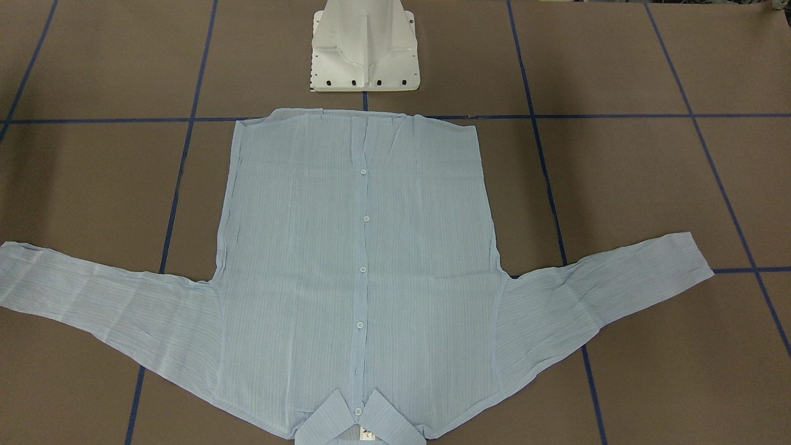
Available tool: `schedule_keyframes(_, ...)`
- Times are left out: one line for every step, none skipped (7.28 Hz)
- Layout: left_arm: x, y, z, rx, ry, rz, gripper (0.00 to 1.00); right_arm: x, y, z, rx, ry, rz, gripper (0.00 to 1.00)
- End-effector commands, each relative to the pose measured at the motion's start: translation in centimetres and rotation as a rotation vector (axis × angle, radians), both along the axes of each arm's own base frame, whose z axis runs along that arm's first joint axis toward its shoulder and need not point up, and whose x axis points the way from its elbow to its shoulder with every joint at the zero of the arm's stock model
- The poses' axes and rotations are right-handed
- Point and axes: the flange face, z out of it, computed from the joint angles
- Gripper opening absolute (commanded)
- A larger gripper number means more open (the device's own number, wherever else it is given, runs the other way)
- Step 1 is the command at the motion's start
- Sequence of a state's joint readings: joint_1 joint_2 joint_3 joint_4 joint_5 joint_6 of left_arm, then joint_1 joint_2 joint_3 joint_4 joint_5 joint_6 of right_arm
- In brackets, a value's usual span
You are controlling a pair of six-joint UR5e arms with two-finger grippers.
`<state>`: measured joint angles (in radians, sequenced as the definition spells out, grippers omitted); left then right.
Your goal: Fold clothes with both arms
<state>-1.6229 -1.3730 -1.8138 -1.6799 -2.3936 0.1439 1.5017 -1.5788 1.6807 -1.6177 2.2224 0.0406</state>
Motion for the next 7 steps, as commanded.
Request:
schedule_keyframes(-0.2, 0.0, -0.8, 0.089, -0.010, 0.006, 1.00, 0.0, -0.2, -0.5, 0.018, -0.003, 0.001, 1.00)
schedule_keyframes(-0.1, -0.1, -0.8, 0.127, -0.009, 0.006, 1.00, 0.0, -0.2, -1.2, 0.034, -0.003, 0.000, 1.00)
schedule_keyframes(-0.1, -0.2, -0.9, 0.145, -0.013, 0.005, 1.00, 0.0, -0.3, -3.6, 0.086, -0.004, -0.006, 1.00)
schedule_keyframes(-0.1, -0.7, -1.5, 0.185, -0.013, 0.002, 1.00, 0.0, -0.3, -6.2, 0.142, -0.007, -0.010, 1.00)
schedule_keyframes(-0.1, -1.0, -2.0, 0.224, -0.013, 0.002, 1.00, 0.0, 0.0, -9.4, 0.199, -0.009, 0.000, 1.00)
schedule_keyframes(-0.5, -1.0, -2.6, 0.278, -0.019, -0.002, 1.00, 0.1, -0.7, -11.0, 0.236, -0.012, 0.004, 1.00)
schedule_keyframes(-0.7, -0.8, -3.2, 0.332, -0.024, -0.009, 1.00, 0.1, -0.8, -12.1, 0.287, -0.019, 0.008, 1.00)
